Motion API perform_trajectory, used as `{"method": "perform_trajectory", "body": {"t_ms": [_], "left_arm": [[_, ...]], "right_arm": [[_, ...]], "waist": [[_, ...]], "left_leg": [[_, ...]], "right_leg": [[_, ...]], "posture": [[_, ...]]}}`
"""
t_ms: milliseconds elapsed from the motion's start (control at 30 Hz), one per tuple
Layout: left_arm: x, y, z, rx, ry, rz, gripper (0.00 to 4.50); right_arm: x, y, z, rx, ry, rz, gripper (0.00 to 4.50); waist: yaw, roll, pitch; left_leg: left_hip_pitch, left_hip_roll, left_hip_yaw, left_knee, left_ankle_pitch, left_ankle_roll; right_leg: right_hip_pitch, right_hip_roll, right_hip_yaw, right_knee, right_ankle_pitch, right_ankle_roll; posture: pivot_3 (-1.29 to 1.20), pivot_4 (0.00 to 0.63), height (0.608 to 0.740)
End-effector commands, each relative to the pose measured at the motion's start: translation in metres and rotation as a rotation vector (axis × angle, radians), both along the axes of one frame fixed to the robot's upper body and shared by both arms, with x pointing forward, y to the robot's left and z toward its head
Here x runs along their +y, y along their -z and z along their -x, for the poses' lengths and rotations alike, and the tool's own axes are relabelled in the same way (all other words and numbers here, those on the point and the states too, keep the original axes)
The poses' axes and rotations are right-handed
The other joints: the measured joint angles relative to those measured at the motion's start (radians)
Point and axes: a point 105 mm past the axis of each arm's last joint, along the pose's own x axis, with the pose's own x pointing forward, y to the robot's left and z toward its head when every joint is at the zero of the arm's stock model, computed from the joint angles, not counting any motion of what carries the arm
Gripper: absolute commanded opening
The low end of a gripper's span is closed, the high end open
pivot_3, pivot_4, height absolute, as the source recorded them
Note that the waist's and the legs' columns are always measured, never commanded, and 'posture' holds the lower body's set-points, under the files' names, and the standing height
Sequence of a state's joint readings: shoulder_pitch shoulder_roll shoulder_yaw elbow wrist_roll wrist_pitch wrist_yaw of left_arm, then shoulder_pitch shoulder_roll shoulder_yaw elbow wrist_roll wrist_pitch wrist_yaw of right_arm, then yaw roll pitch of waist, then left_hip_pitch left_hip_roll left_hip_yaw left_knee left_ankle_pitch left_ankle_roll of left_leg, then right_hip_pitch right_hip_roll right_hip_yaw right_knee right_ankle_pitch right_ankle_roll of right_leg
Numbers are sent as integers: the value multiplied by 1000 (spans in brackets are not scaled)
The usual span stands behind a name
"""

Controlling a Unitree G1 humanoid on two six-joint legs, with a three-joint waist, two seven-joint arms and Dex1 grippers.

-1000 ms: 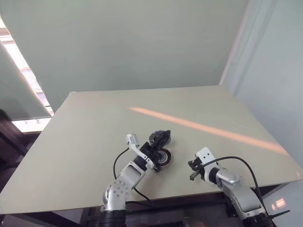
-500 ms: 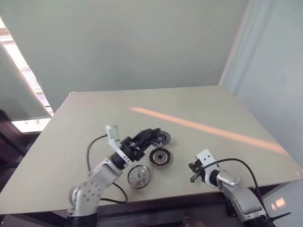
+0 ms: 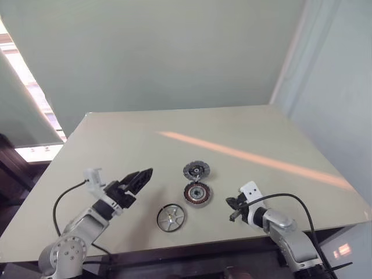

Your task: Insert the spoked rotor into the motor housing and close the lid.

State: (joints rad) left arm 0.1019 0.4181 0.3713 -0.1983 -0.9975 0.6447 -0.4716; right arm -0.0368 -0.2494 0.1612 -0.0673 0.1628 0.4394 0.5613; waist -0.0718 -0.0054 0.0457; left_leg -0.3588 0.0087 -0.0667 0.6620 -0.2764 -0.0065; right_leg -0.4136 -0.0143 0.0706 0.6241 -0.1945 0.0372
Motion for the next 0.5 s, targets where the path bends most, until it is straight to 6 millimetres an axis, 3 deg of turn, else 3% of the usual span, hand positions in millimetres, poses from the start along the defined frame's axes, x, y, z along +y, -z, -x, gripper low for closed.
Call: {"method": "perform_trajectory", "body": {"t_ms": [33,167,367,500], "left_arm": [[14,12,7,27,-33,-55,4486],[21,32,19,112,-60,-50,4500],[20,52,35,234,-29,-47,4500],[14,60,43,329,10,11,4500]], "right_arm": [[8,-18,3,3,-42,-64,0],[16,-17,16,60,-102,-88,886],[25,-16,26,100,-147,-102,3007],[24,-17,19,62,-110,-98,4467]], "waist": [[0,0,0],[1,0,0],[0,0,0],[0,0,0]], "left_leg": [[0,0,0,0,0,0],[-1,0,0,-1,0,0],[-1,1,1,-1,0,0],[-2,1,1,-1,0,0]], "right_leg": [[0,0,0,0,0,0],[-2,0,0,0,0,0],[-5,0,0,0,0,0],[-6,-1,0,1,0,0]], "posture": [[0,0,740],[0,0,740],[0,0,740],[0,0,740]]}}
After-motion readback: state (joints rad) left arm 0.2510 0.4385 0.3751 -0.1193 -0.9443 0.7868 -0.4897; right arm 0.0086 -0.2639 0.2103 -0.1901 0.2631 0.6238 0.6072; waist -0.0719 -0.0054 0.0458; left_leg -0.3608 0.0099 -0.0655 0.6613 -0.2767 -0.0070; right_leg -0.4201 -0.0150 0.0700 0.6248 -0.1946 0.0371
